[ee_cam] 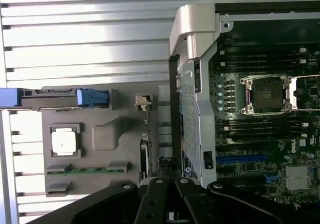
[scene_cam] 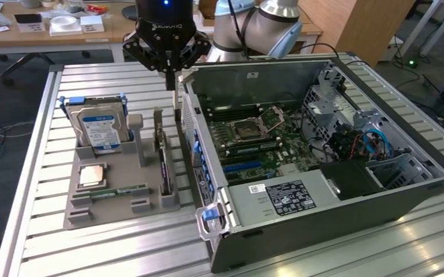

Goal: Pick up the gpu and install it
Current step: 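Reach for the gpu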

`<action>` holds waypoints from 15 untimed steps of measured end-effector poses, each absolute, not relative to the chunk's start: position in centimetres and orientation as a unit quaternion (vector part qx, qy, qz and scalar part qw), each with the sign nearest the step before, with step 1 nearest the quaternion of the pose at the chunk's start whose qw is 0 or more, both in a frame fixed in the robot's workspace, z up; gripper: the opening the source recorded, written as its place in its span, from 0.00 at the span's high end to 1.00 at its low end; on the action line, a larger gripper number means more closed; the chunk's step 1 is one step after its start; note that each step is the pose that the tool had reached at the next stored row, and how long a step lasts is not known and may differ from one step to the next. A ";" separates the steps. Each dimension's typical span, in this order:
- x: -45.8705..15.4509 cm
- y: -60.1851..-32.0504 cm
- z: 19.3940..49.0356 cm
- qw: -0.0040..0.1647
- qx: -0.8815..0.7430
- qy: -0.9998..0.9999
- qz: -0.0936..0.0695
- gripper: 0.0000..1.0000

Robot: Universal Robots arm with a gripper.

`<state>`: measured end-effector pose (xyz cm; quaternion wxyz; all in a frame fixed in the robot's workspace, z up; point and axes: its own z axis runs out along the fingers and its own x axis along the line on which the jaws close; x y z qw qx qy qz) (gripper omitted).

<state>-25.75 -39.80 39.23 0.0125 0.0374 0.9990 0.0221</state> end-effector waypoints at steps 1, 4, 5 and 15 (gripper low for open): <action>-25.8 -39.8 39.2 0.012 0.037 0.999 0.022 0.89; -25.8 -39.9 39.2 0.012 0.037 0.999 0.022 0.89; -25.8 -40.0 39.2 0.012 0.037 0.999 0.022 0.89; -25.8 -41.6 39.2 0.012 0.037 0.999 0.022 0.89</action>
